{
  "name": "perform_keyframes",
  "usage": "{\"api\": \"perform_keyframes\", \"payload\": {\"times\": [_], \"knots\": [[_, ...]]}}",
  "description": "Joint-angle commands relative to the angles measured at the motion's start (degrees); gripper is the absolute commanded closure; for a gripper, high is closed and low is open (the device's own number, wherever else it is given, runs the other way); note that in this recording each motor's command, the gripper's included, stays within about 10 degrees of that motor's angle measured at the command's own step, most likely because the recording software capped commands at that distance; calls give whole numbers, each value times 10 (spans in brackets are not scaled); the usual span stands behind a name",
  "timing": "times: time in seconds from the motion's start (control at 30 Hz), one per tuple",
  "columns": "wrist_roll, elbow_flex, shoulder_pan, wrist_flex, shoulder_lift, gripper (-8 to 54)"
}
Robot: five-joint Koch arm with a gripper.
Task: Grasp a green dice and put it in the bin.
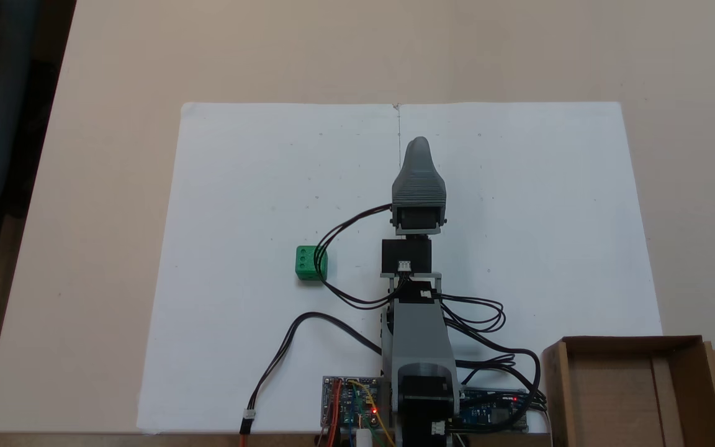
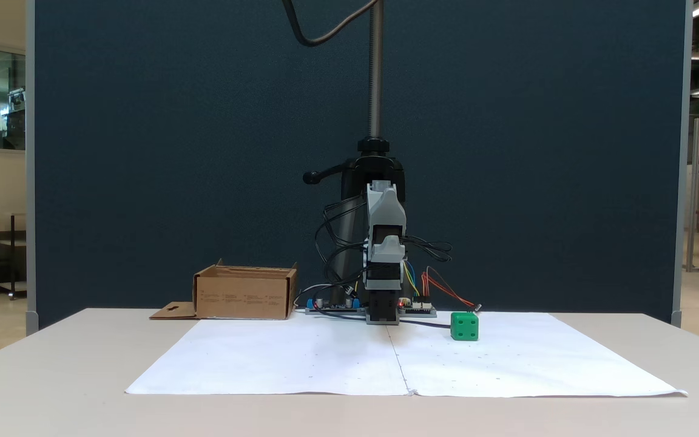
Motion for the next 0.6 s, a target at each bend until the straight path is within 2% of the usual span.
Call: {"api": "perform_keyframes", "payload": {"times": [0.0,0.43,0.57], "knots": [[4,36,8,-9,64,6],[3,36,19,15,63,16],[2,-10,0,142,63,16]]}}
